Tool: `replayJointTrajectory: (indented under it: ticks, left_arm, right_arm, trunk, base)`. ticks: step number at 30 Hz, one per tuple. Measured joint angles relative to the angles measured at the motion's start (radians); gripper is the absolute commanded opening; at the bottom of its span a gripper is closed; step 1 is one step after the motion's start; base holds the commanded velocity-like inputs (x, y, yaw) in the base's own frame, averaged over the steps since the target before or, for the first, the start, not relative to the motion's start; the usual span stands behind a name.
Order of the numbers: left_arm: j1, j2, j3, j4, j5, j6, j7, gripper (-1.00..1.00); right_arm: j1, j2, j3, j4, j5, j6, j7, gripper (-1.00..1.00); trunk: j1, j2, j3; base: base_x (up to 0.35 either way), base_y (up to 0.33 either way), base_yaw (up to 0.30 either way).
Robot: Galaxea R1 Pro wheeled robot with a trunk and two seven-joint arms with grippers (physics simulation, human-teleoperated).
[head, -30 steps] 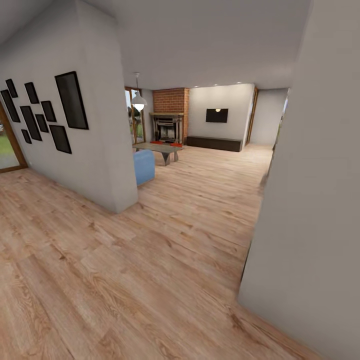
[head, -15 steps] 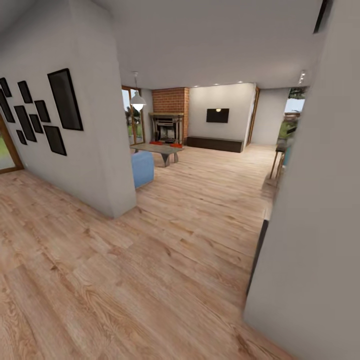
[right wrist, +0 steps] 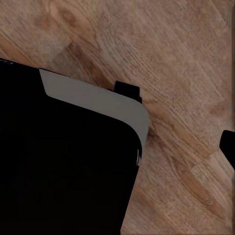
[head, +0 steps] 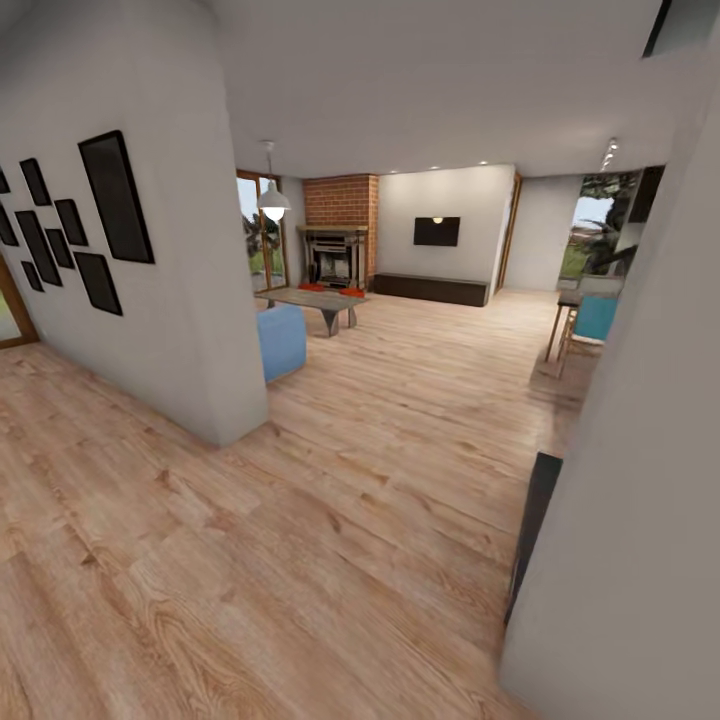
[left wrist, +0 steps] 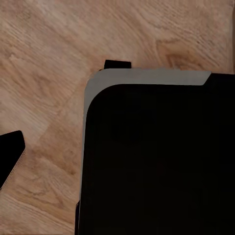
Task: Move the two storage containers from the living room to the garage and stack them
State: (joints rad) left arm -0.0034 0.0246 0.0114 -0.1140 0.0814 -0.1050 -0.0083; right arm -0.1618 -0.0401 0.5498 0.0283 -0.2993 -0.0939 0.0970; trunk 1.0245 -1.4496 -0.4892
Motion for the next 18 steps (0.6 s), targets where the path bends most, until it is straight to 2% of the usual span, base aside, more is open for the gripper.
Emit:
replayJointTrajectory:
  ticks: [18]
  left_arm:
    - [0.0,0.0,0.0,0.0,0.0,-0.002,0.0,1.0]
  right_arm:
    - [0.0,0.0,0.0,0.001,0.0,0.0,0.0,1.0]
  trunk:
    - [0.0,0.0,0.0]
  base:
    - [0.322,0.0,0.0]
